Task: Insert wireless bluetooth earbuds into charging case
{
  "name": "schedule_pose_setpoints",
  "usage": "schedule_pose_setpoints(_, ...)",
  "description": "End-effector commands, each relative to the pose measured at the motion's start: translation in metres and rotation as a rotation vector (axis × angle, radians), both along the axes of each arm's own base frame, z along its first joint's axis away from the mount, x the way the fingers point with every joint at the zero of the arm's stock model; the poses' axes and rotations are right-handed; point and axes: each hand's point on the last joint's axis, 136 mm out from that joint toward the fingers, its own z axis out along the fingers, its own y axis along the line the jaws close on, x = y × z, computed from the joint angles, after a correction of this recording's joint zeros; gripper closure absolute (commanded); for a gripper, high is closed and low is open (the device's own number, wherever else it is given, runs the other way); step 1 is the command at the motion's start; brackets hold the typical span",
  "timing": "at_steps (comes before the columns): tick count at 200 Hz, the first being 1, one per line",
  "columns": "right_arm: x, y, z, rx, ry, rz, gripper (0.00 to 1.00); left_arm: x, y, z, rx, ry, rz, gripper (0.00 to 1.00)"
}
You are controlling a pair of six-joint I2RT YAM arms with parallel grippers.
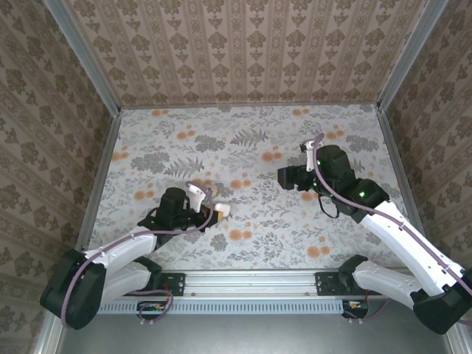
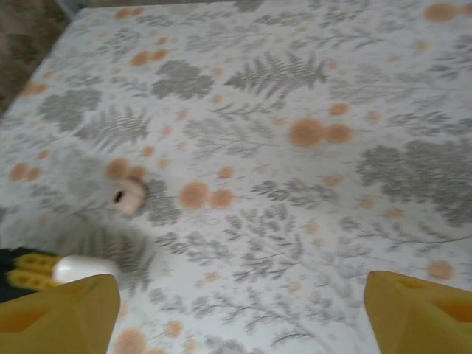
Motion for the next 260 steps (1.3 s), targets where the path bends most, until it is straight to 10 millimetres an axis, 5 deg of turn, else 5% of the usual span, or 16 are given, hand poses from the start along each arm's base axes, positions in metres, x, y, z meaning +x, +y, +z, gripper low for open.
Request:
schedule_pose_setpoints(1,0.011,-0.034,0.005,-0.07,-0.115,-0.161,0.05,0.006,0.009,-0.011,0.03,0.021,0.069,0.98)
schedule_pose_setpoints(58,0.013,-0.094,-0.038,-0.201,-0.098,-0.426,0.0,0.009,0.013,-0.038,0.107,0.111,0.088,0.89)
schedule_pose_setpoints(101,0.018,-0.118,-0.056,-0.286,-0.174,-0.506,0.0,0.02,0.014,-0.034,0.168,0.104,0.086,0.63)
schedule_pose_setpoints(180,0.033,-0.162,-0.077,-0.35,-0.242,-0.564,0.0,0.064,0.049,0.053,0.268,-0.179,0.25,0.29)
schedule_pose_setpoints(216,0.046,-0.186,-0.084,-0.303,-0.27,-0.628,0.0,0.114,0.095,0.104,0.311,-0.347,0.431,0.17)
schedule_pose_setpoints(233,0.052,-0.194,-0.089,-0.297,-0.27,-0.643,0.0,0.141,0.12,0.12,0.32,-0.389,0.537,0.0)
schedule_pose_setpoints(260,0.061,-0.199,-0.096,-0.259,-0.297,-0.636,0.0,0.18,0.152,0.116,0.363,-0.398,0.649,0.0)
